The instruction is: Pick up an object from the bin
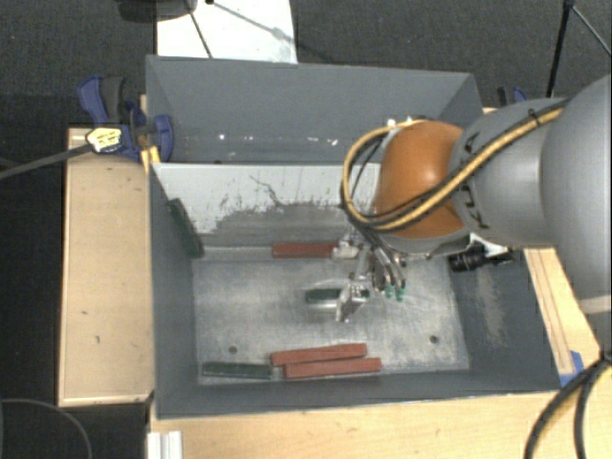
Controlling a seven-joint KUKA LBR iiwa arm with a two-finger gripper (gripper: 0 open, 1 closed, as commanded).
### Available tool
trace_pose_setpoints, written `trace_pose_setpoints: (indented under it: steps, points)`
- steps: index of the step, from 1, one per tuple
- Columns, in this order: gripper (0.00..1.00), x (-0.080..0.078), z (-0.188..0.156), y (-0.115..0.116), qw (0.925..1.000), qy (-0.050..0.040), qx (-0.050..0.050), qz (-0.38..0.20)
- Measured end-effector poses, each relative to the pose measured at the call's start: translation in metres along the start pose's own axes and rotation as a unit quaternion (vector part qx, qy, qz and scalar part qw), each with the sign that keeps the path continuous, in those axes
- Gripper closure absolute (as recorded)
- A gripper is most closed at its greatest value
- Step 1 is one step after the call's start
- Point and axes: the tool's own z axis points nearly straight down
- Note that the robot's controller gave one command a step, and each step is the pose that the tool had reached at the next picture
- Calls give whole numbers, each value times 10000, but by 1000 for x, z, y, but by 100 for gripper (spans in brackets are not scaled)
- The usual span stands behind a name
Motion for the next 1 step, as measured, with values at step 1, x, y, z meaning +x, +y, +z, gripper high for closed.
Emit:
trace_pose_setpoints:
  steps: [1]
  points:
    - [0,2,29,3,9997,-4,4,-225]
